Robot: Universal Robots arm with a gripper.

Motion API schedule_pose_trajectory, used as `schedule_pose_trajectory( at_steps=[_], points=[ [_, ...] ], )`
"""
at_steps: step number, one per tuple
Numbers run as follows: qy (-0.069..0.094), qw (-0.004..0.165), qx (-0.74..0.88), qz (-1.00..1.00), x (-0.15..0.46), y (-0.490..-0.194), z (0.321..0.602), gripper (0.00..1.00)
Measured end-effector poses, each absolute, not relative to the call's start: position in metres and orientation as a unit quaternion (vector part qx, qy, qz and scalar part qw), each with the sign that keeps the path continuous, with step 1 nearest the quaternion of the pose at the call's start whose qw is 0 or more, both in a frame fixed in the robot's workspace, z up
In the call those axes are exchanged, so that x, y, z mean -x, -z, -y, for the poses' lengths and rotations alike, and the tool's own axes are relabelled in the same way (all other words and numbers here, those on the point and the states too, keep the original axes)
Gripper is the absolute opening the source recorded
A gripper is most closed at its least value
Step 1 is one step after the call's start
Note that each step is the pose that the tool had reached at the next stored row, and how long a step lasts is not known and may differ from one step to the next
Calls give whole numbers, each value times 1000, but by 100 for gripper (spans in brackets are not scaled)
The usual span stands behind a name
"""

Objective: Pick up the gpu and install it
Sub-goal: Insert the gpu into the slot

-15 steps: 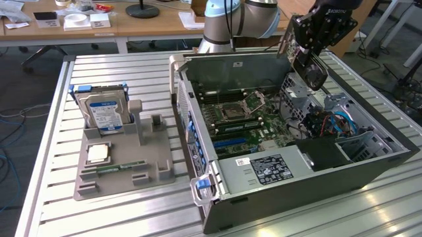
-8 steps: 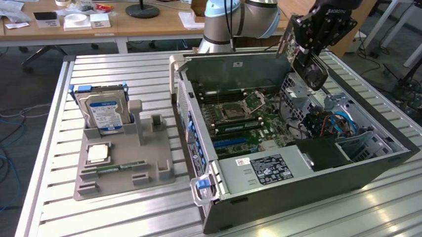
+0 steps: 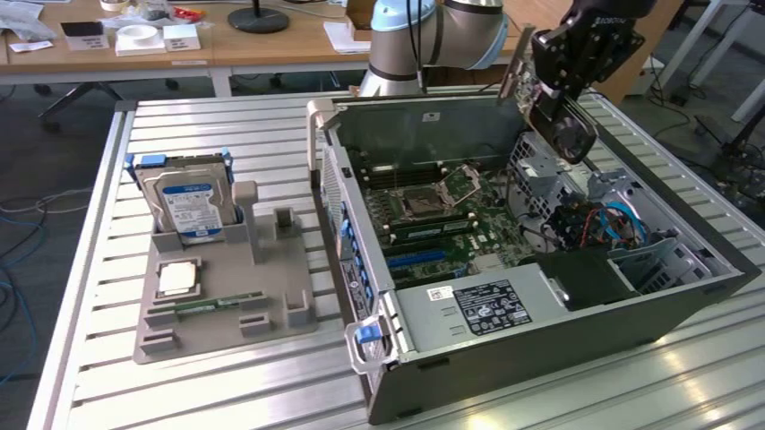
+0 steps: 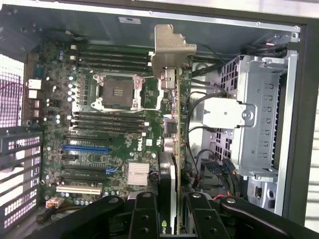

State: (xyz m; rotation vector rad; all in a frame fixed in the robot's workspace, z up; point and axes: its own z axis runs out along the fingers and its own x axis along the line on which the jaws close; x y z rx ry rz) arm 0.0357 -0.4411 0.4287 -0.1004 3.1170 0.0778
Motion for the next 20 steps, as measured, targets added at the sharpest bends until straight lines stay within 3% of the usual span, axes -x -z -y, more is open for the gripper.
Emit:
schedule_pose_trajectory(
  at_steps=[20],
  points=[
    [-26,7,175,-984,-36,-428,441,27]
  ],
)
